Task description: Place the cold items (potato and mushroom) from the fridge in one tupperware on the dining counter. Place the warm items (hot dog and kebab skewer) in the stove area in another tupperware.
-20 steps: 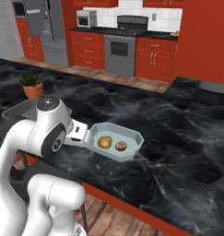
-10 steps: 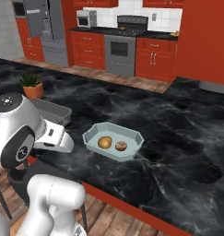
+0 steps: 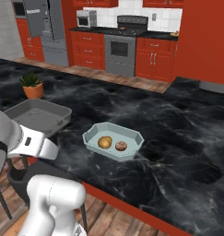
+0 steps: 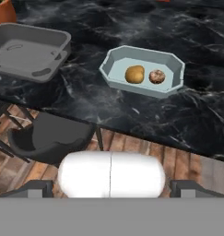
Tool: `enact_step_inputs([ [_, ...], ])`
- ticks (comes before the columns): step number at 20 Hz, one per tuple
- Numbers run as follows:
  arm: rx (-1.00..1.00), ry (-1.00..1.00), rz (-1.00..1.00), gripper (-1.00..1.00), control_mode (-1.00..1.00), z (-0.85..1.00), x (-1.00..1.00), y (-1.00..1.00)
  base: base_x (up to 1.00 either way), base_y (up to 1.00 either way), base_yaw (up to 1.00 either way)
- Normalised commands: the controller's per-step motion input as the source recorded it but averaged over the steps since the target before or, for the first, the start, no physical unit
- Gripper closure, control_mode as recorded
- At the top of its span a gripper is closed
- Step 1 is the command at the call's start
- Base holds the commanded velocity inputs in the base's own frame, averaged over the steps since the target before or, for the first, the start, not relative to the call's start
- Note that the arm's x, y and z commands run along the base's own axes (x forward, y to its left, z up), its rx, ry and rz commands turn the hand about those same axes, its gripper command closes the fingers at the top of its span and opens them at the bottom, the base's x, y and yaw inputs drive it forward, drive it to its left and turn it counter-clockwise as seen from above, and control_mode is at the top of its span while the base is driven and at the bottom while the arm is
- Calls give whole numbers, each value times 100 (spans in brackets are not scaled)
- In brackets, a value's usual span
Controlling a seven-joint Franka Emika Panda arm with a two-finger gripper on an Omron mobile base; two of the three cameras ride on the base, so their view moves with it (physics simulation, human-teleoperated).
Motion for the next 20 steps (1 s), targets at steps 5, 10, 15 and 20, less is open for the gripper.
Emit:
enact_step_inputs([
  [5,0,-22,0,-100,-100,7,-37,0,0,0,0],
  [10,0,-4,0,-100,-100,18,-22,1,0,0,0],
  [15,0,0,0,-100,100,0,0,0,-67,55,13],
  [20,0,0,0,-100,100,0,0,0,-34,100,3],
])
